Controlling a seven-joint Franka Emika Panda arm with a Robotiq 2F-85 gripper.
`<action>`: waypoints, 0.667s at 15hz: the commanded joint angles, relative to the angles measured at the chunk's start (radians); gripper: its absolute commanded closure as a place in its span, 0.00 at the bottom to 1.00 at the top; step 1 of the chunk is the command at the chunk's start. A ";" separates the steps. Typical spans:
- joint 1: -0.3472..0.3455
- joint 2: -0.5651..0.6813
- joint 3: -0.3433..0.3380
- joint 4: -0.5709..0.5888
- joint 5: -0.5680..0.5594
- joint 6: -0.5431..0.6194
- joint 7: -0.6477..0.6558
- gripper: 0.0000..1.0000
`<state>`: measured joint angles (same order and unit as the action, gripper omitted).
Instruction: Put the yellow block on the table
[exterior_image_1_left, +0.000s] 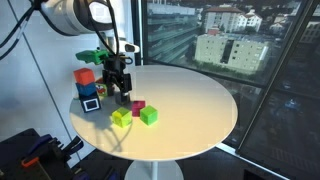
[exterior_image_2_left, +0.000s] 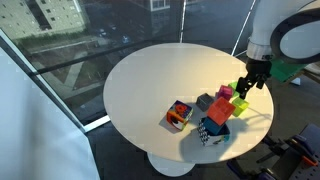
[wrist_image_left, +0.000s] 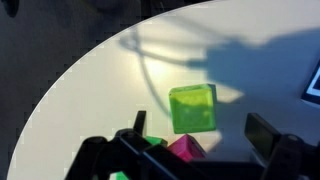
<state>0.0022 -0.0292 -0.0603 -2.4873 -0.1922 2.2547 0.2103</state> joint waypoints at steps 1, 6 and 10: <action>-0.011 -0.068 0.017 0.022 0.028 -0.145 -0.053 0.00; -0.006 -0.139 0.035 0.049 0.025 -0.335 -0.070 0.00; -0.001 -0.205 0.051 0.044 0.031 -0.420 -0.081 0.00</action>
<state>0.0033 -0.1723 -0.0224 -2.4423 -0.1864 1.8987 0.1651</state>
